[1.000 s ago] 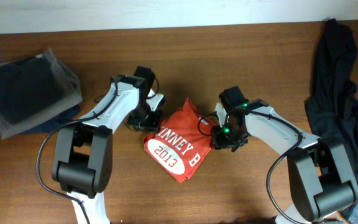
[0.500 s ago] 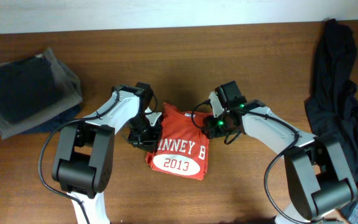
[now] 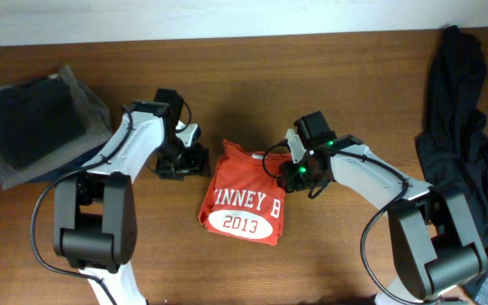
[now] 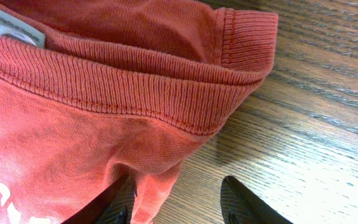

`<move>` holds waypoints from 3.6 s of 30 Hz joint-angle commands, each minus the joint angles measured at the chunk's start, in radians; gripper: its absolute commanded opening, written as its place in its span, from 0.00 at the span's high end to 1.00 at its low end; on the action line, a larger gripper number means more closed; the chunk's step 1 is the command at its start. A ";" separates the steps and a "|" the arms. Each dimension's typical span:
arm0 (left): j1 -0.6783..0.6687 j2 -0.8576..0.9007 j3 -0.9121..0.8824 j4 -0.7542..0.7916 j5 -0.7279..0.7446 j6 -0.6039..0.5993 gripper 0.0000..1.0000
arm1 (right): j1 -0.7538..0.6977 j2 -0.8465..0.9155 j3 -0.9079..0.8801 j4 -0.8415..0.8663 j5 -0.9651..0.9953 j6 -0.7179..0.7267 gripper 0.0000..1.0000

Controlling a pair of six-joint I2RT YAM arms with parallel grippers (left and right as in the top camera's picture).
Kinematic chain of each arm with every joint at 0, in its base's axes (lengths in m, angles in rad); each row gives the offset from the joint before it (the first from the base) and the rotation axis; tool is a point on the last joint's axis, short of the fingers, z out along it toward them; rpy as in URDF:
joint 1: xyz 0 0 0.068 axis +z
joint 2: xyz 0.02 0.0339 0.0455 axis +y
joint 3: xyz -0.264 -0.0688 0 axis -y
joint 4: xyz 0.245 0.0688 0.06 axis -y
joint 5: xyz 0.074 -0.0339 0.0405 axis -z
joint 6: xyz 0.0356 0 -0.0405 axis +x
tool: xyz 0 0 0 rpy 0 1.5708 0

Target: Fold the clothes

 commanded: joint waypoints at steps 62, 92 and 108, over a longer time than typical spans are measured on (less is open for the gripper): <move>0.127 -0.070 0.394 -0.029 -0.002 0.266 0.99 | -0.330 -0.265 0.258 -0.549 0.168 -0.150 0.54; 0.571 -0.249 0.423 0.288 -0.124 0.267 0.99 | -0.447 -0.285 0.258 -0.610 0.167 -0.192 0.58; 0.671 -0.093 0.422 0.362 -0.125 0.270 0.99 | -0.447 -0.285 0.258 -0.611 0.167 -0.192 0.58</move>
